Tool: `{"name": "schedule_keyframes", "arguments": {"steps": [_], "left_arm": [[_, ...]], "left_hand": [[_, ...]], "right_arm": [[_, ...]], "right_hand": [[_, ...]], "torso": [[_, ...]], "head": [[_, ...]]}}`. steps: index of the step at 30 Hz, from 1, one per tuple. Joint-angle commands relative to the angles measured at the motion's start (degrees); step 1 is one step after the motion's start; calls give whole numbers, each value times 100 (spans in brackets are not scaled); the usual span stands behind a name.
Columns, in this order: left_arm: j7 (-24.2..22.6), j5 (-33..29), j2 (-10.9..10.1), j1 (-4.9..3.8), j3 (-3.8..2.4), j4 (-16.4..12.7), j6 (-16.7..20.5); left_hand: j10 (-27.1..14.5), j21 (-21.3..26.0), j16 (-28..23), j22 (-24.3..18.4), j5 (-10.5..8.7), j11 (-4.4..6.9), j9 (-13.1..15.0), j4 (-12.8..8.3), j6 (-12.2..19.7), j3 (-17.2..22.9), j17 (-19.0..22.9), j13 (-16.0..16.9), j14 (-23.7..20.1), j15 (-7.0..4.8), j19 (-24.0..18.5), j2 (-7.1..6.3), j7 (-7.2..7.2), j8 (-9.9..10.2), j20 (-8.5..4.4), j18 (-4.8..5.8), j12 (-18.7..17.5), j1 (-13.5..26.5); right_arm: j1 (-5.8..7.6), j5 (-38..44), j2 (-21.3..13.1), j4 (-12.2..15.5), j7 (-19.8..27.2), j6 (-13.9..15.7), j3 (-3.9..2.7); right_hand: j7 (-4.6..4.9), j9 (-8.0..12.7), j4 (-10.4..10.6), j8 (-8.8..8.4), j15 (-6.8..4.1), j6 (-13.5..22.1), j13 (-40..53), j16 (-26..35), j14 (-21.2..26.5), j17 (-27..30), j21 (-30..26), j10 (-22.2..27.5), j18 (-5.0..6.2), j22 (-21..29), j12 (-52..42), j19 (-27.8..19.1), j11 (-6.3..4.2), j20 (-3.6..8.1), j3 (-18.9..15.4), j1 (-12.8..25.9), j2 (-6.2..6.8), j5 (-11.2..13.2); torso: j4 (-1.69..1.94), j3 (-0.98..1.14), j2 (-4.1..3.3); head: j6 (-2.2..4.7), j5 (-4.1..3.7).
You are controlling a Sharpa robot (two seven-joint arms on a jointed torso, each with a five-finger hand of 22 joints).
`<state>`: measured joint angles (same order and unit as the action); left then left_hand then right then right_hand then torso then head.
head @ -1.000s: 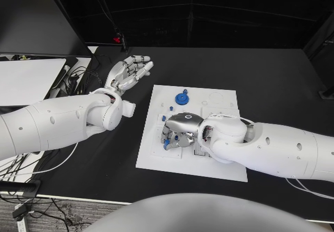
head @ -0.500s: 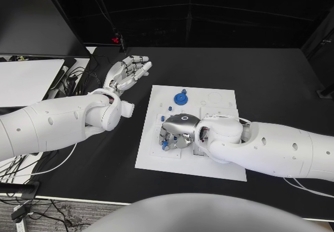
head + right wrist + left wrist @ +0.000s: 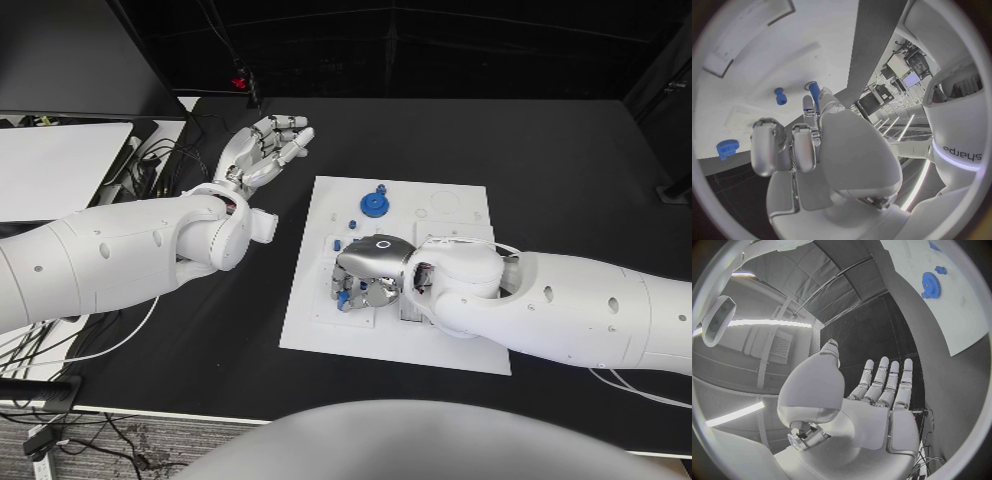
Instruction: Assemble the parts on the task board
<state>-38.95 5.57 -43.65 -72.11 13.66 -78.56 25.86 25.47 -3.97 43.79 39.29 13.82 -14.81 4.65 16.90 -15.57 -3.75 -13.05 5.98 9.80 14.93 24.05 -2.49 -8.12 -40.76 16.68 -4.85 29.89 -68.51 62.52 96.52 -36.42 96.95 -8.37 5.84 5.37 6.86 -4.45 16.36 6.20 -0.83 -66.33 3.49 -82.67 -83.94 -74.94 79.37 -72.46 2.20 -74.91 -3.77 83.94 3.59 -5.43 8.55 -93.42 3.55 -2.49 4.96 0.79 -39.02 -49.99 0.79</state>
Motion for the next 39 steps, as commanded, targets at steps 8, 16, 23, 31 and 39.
{"name": "schedule_keyframes", "arguments": {"steps": [8, 16, 23, 31, 39], "left_arm": [[-555, -5, 8, -9, -5, 1, -17], [-552, -5, 13, -9, -5, 3, -20], [-551, -5, 15, -9, -5, 6, -24], [-566, -5, 17, -9, -5, 4, -24], [-566, -5, 15, -9, -5, 3, -26]], "left_hand": [[-42, -17, 17, -5, 24, 10, -5, -3, 53, 37, 4, -9, -25, 2, 25, 42, -882, -26, -5, -15, 32, 2], [-42, -17, 17, -5, 24, 10, -5, -3, 53, 37, 4, -9, -25, 2, 25, 42, -882, -26, -5, -15, 32, 2], [-42, -17, 17, -5, 24, 10, -5, -3, 53, 37, 4, -9, -25, 2, 25, 42, -882, -26, -5, -15, 32, 2], [-49, -17, 28, -7, 26, 9, -9, -3, 58, 38, 16, -14, -28, 3, 25, 51, -882, -30, -5, -15, 46, -4], [-49, -17, 28, -7, 26, 9, -9, -3, 58, 38, 16, -14, -28, 3, 25, 51, -882, -30, -5, -15, 46, -4]], "right_arm": [[-7, 90, 8, 17, -94, 9, 9], [-8, 84, 4, 57, -168, -58, 9], [-10, 66, 4, 92, -180, -19, 9], [-12, 34, -5, 124, -196, 23, 9], [-13, -19, -32, 155, -222, 25, 9]], "right_hand": [[16, 1, -5, 1, 9, -16, -8, -10, -355, -65, -34, 62, 51, -1076, 35, 111, 11, 12, 43, 9, -48, -35], [19, 3, -2, -4, 12, -11, -8, -9, -354, -61, -40, 70, 52, -1074, 35, 108, 14, 11, 44, 13, -48, -35], [21, 4, -2, -7, 13, -9, -8, -7, -354, -59, -45, 74, 53, -1072, 35, 106, 15, 9, 45, 14, -50, -35], [26, 7, -1, -18, 17, 1, -8, 19, -344, -6, -71, 90, 59, -1062, 35, 95, 20, 6, 50, 16, -54, -36], [32, 10, 1, -28, 22, 10, -8, 31, -339, 18, -86, 107, 63, -1056, 35, 89, 26, 2, 55, 20, -58, -36]], "torso": [[1, -2, -1], [3, 0, -3], [0, -1, -3], [3, 0, -8], [-2, -2, -6]], "head": [[-1, -19], [-1, -20], [-1, -26], [-1, -28], [-1, -49]]}}
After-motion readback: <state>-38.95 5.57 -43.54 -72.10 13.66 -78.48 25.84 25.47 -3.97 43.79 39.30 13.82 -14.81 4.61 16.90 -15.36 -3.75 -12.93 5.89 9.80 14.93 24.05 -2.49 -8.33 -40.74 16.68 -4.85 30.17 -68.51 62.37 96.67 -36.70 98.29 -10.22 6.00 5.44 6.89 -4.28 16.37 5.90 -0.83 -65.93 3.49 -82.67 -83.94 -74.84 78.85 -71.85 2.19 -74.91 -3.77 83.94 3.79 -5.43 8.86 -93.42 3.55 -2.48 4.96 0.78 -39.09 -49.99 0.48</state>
